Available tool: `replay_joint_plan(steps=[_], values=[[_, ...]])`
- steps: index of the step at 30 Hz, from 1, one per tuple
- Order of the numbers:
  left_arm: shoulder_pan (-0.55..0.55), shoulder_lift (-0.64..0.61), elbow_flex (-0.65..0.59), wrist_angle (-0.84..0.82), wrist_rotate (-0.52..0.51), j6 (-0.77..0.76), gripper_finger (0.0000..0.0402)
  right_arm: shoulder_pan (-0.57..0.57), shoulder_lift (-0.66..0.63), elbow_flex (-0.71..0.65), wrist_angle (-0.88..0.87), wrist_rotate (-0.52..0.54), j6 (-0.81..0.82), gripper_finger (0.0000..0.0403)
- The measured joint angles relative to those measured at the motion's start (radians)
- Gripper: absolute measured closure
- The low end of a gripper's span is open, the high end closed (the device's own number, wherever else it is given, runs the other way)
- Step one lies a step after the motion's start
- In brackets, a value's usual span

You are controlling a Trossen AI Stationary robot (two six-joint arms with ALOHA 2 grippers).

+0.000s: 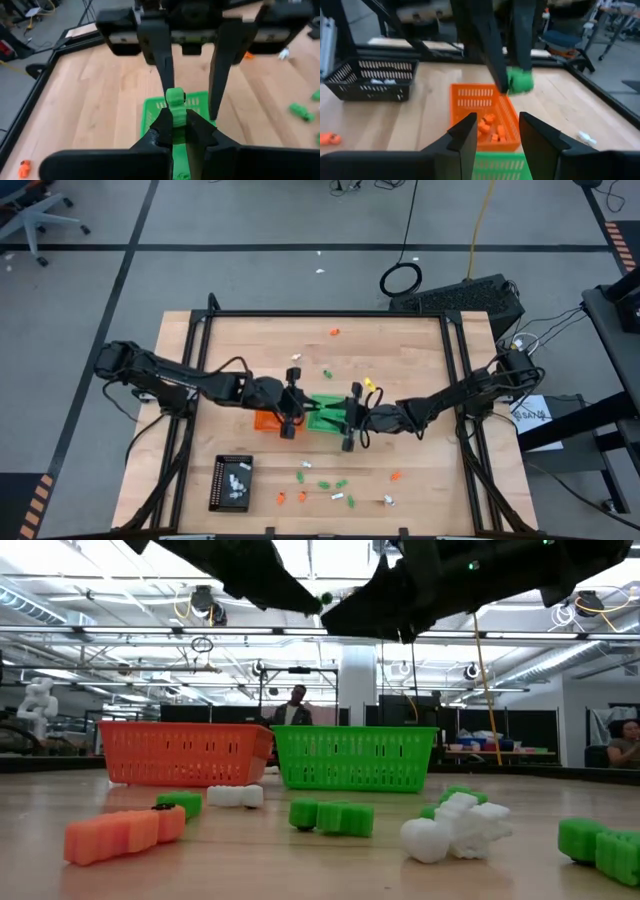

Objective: Sort Halloween decoration
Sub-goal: Put the green skeleton toy into the green bin

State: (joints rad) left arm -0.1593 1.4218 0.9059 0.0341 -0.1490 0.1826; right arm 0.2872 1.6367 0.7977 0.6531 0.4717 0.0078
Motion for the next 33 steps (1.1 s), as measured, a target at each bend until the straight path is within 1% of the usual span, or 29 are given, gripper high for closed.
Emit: replay_joint_plan(steps=[8,15,19,22,24,30,33], values=[[-0.051,-0.001,0.0,0.002,-0.002,0.008,0.0386,0.016,0.0,0.0,0.085,0.0,-0.076,0.0273],[-0.051,0.003,0.0,0.003,-0.006,0.01,0.0386,0.019,0.0,0.0,0.108,-0.006,-0.105,0.0273],[-0.048,0.021,0.001,0.002,-0.006,0.042,0.0386,0.021,0.0,0.0,0.107,-0.007,-0.11,0.0276],[-0.039,0.038,0.001,0.002,-0.006,0.043,0.0381,0.02,0.0,0.0,0.106,-0.014,-0.122,0.0287],[-0.033,0.044,0.001,0.002,-0.006,0.041,0.0378,0.02,0.0,0.0,0.107,-0.033,-0.125,0.03],[-0.031,0.044,0.001,0.0,-0.006,0.042,0.0376,0.02,0.0,0.0,0.088,-0.032,-0.125,0.0341],[-0.031,0.044,0.001,-0.002,-0.006,0.043,0.0375,0.02,0.0,0.0,0.071,-0.032,-0.125,0.0348]])
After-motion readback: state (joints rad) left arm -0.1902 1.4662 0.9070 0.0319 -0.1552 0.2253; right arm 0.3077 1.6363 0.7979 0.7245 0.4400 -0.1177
